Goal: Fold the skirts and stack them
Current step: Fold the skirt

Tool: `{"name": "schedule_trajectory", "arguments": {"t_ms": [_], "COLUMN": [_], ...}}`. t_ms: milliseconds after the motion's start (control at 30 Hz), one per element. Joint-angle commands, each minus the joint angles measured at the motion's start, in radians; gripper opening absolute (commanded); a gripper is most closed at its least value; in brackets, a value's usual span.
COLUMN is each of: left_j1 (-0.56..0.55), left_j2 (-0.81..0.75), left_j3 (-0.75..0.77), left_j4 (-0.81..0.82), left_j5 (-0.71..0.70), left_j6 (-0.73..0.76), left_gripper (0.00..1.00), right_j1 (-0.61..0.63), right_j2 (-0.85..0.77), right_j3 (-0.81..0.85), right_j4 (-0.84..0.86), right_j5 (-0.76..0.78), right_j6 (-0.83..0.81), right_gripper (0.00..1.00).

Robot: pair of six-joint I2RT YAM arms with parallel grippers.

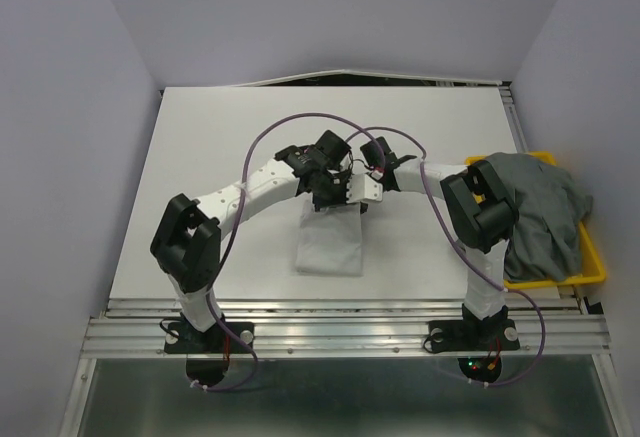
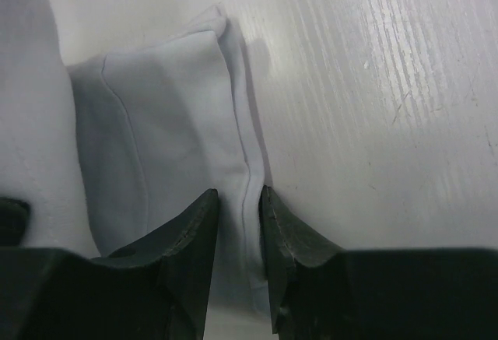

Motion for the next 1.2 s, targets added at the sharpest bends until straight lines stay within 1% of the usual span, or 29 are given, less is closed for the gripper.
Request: {"name": "schedule_trajectory", "arguments": {"t_ms": [0,100,200,233,267,300,333,400,467,533,567,633,667,767,800,833,900,933,967,1000,1033,1067,1133,1167], "left_j1": [0.001,0.001,0.001,0.002,0.004,0.005,0.008,0.021,0.027,0.031,0.034,0.047,0.051,0.090,0.100,0.110,0.125,0.125,0.126,0.125,0.125,0.126,0.125,0.120], "left_j2": [0.011,0.025,0.033,0.033,0.031,0.028,0.027,0.025,0.024,0.016,0.013,-0.012,-0.022,-0.077,-0.093,-0.107,-0.153,-0.171,-0.188,-0.214,-0.220,-0.225,-0.226,-0.223], "left_j3": [0.047,0.023,-0.014,-0.022,-0.031,-0.045,-0.046,-0.042,-0.033,-0.014,-0.005,0.027,0.038,0.075,0.076,0.076,0.061,0.025,0.003,-0.053,-0.081,-0.104,-0.187,-0.215], "left_j4": [0.029,0.045,0.065,0.078,0.086,0.098,0.106,0.111,0.112,0.117,0.118,0.117,0.118,0.120,0.120,0.118,0.121,0.135,0.144,0.167,0.202,0.212,0.256,0.269], "left_j5": [0.011,0.015,0.014,0.012,-0.001,-0.005,-0.012,-0.020,-0.049,-0.072,-0.089,-0.100,-0.110,-0.108,-0.103,-0.092,-0.046,-0.028,0.000,-0.002,0.001,0.004,-0.021,-0.038], "left_j6": [0.059,0.059,0.058,0.055,0.052,0.049,0.046,0.038,0.018,-0.002,-0.020,-0.042,-0.052,-0.164,-0.165,-0.236,-0.321,-0.360,-0.452,-0.520,-0.651,-0.712,-0.837,-0.931], "left_gripper": [0.00,0.00,0.00,0.00,0.03,0.04,0.07,0.11,0.21,0.30,0.36,0.40,0.44,0.48,0.48,0.48,0.48,0.48,0.48,0.48,0.46,0.45,0.44,0.44], "right_j1": [0.004,-0.005,-0.025,-0.026,-0.036,-0.036,-0.047,-0.071,-0.101,-0.121,-0.130,-0.141,-0.150,-0.162,-0.171,-0.171,-0.182,-0.182,-0.182,-0.182,-0.182,-0.182,-0.182,-0.182], "right_j2": [0.042,0.053,0.067,0.068,0.071,0.073,0.076,0.077,0.082,0.083,0.083,0.071,0.064,0.025,0.015,-0.011,-0.044,-0.061,-0.102,-0.123,-0.168,-0.191,-0.235,-0.281], "right_j3": [0.006,0.023,0.049,0.055,0.069,0.076,0.085,0.119,0.148,0.194,0.210,0.251,0.263,0.299,0.305,0.309,0.305,0.297,0.288,0.259,0.241,0.221,0.154,0.132], "right_j4": [-0.081,-0.081,-0.081,-0.081,-0.081,-0.079,-0.081,-0.082,-0.082,-0.082,-0.085,-0.090,-0.093,-0.107,-0.115,-0.121,-0.135,-0.156,-0.171,-0.194,-0.204,-0.211,-0.214,-0.214], "right_j5": [0.028,0.024,0.020,0.025,0.039,0.046,0.060,0.073,0.088,0.093,0.099,0.117,0.134,0.203,0.217,0.237,0.240,0.237,0.208,0.180,0.127,0.102,0.088,0.088], "right_j6": [-0.012,0.013,0.037,0.042,0.050,0.056,0.071,0.090,0.120,0.139,0.155,0.169,0.185,0.214,0.221,0.228,0.246,0.249,0.267,0.281,0.309,0.327,0.353,0.369], "right_gripper": [0.35,0.37,0.43,0.46,0.54,0.55,0.59,0.63,0.68,0.71,0.75,0.76,0.77,0.77,0.77,0.77,0.77,0.77,0.76,0.75,0.74,0.74,0.74,0.74]}}
